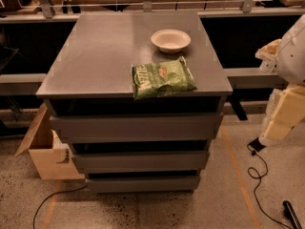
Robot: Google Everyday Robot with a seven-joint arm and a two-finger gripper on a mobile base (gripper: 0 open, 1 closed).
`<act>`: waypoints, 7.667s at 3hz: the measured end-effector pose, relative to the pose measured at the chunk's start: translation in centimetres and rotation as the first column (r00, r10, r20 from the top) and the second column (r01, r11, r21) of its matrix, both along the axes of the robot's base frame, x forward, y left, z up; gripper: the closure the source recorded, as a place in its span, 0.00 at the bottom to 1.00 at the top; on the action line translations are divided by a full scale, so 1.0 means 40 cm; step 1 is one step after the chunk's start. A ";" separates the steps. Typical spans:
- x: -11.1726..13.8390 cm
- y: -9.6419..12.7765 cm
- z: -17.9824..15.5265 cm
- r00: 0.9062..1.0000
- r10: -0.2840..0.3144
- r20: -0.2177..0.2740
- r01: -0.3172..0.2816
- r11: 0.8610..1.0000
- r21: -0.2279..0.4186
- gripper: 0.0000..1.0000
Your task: Open middle drawer
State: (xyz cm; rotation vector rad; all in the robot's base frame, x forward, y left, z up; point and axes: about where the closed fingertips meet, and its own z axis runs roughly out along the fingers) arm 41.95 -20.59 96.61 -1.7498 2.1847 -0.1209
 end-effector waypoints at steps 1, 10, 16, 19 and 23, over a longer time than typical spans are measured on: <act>-0.029 0.013 -0.045 0.999 0.033 0.010 -0.033 0.999 0.004 0.00; 0.066 0.051 -0.654 0.971 0.223 -0.085 -0.209 0.967 0.148 0.00; 0.228 0.168 -0.980 0.964 0.266 0.024 -0.263 0.931 0.255 0.00; 0.223 0.156 -1.169 0.966 0.251 -0.065 -0.227 0.940 0.255 0.00; 0.358 0.212 -1.317 0.965 0.249 0.078 -0.261 0.930 0.260 0.00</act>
Offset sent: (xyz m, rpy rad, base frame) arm -0.0205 0.0151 -0.0952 0.0965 0.0046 0.1443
